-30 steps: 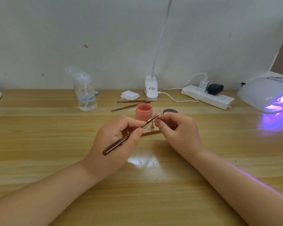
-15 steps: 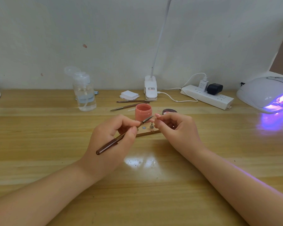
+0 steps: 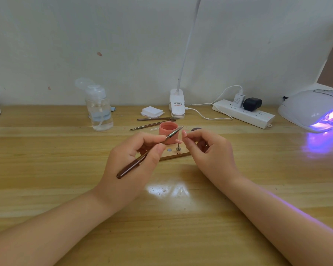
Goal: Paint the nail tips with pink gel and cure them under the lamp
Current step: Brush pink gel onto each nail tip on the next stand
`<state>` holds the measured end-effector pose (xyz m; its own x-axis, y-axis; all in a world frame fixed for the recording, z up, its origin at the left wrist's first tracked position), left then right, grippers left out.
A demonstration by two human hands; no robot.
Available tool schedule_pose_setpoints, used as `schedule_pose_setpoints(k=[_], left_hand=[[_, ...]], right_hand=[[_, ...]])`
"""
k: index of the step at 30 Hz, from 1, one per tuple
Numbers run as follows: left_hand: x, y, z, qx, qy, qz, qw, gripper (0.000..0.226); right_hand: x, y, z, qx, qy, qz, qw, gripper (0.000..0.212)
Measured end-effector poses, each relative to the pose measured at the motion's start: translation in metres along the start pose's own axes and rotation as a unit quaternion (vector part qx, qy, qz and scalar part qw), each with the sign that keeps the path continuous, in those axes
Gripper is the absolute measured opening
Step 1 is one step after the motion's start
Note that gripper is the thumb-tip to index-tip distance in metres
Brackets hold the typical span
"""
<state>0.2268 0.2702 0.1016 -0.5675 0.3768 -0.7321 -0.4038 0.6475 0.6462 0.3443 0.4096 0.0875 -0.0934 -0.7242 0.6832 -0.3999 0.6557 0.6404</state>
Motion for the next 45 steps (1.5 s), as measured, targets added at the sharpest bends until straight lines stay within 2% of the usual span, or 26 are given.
schedule_pose_setpoints(k=[2,6,23,27,31,35,40,45], left_hand=[[0.002,0.0,0.002,0.004,0.001,-0.008,1.0,0.017],[0.01,0.0,-0.004,-0.014,-0.002,-0.036,0.999,0.012],[0.007,-0.002,0.003,0.003,-0.02,-0.033,0.999,0.012],[0.004,-0.003,-0.003,-0.003,-0.014,-0.015,1.0,0.015],[0.007,0.005,-0.009,-0.033,-0.022,-0.045,0.998,0.007],[0.019,0.039,-0.024,-0.073,0.052,-0.103,0.991,0.017],[0.028,0.09,-0.023,-0.008,0.196,-0.149,0.969,0.017],[0.043,0.121,0.007,0.091,0.223,-0.217,0.946,0.017]], right_hand=[[0.002,0.0,-0.001,-0.005,-0.006,-0.009,1.0,0.003],[0.001,0.0,0.0,-0.003,-0.008,-0.006,1.0,0.003],[0.002,0.0,-0.001,-0.014,-0.007,-0.006,1.0,0.002],[-0.003,0.0,-0.002,-0.012,0.002,0.017,1.0,0.003],[-0.007,0.0,0.002,0.007,0.024,0.038,0.999,0.005],[-0.006,-0.001,0.005,0.014,0.022,0.035,0.999,0.005],[-0.004,-0.001,0.004,0.007,0.024,0.028,0.999,0.008],[-0.001,0.0,0.002,-0.011,0.037,0.014,0.999,0.009]])
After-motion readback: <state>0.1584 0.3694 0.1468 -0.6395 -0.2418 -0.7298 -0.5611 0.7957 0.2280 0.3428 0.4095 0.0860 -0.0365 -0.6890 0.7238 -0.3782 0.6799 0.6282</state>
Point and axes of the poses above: each hand's wrist, its own y-axis towards the middle knuckle, its own z-axis out of the palm, x = y × z, the point moved 10 cm from there along y, towards the middle knuckle, and after that the axes turned 4 degrees about -x, right-handed, at the moved point
